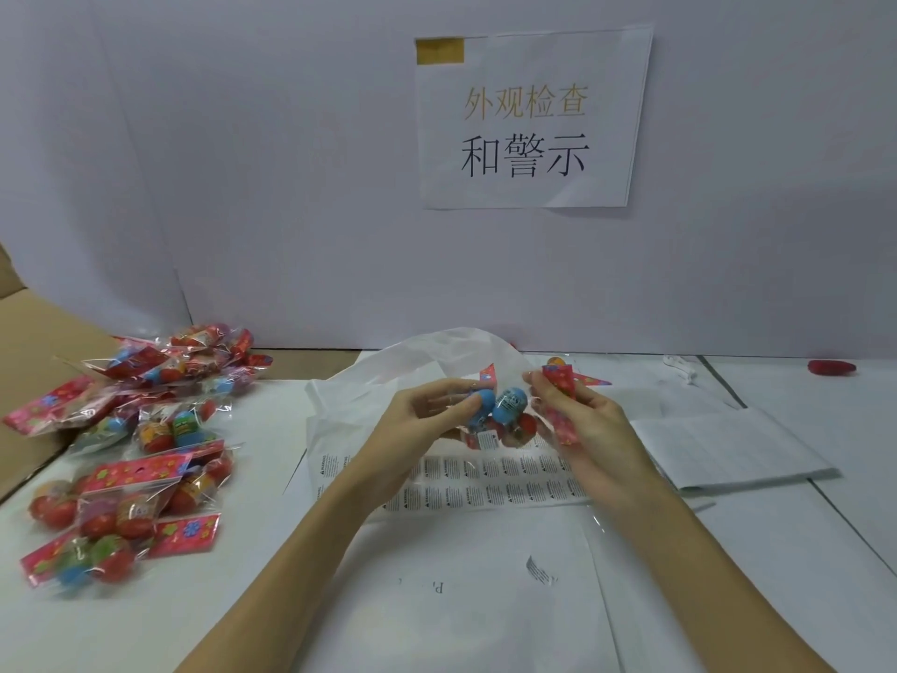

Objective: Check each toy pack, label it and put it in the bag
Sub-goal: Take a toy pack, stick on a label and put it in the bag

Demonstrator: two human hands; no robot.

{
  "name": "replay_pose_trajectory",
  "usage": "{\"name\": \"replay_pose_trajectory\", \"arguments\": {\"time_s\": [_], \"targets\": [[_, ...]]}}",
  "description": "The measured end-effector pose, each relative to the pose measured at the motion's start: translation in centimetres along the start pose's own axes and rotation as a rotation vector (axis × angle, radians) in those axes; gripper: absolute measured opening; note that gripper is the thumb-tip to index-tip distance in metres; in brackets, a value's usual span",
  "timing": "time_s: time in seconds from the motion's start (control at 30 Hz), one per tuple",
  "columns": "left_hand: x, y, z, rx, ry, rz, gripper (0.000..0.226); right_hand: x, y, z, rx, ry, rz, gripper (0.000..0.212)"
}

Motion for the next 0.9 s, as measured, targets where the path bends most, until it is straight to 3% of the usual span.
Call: {"name": "replay_pose_trajectory", "arguments": {"time_s": [0.07,0.17,0.27,0.33,0.4,0.5,0.6,0.67,0.73,0.83,0.9], "targets": [[-0.1,0.0,-0.1,-0.024,0.013,0.006,0.029,0.2,-0.2,0.0,-0.047,-0.075,0.072,0.036],[0.3,-0.7,0.0,-0.189,0.034,0.011,0.028,1.5,-0.8,0.5,-0.291,-0.382,0.472,0.031],[0.3,-1.6,0.2,-0.408,0.085,-0.099,0.033,1.9,-0.1,1.2,-0.247,-0.52,0.572,0.025],[-0.2,-1.3,0.3,-0.436,0.177,-0.227,0.036,0.9,1.3,1.2,-0.077,-0.456,0.612,0.03],[-0.4,0.2,0.4,-0.31,0.268,-0.242,0.036,-0.4,2.6,1.2,0.074,-0.356,0.611,0.034],[-0.6,1.4,0.5,-0.153,0.351,-0.275,0.042,-1.0,2.8,0.9,0.119,-0.297,0.489,0.03],[-1.3,0.1,0.3,-0.317,0.426,-0.399,0.026,-0.9,2.0,0.6,0.137,-0.226,0.294,0.026],[-0.9,-1.1,0.2,-0.436,0.307,-0.372,0.046,-1.2,2.0,0.4,0.154,-0.128,0.211,0.032],[-0.1,-1.7,0.2,-0.441,0.126,-0.192,0.066,-1.6,2.3,0.4,0.209,-0.038,0.138,0.037],[0.7,-1.8,0.0,-0.36,0.041,0.11,0.063,-1.6,3.1,0.8,0.308,0.022,0.07,0.034],[0.5,-2.0,0.0,-0.36,0.074,0.136,0.054,-1.4,3.4,1.1,0.32,0.023,0.089,0.034]]}}
Point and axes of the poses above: each hand's wrist, its own z-axis away from the middle knuckle, its own y-axis out of the palm, x = y × z, the point moved 5 cm from there along -z, towards the middle knuckle, and after that the axes turned 2 degrees about y, right-handed, at the moved point
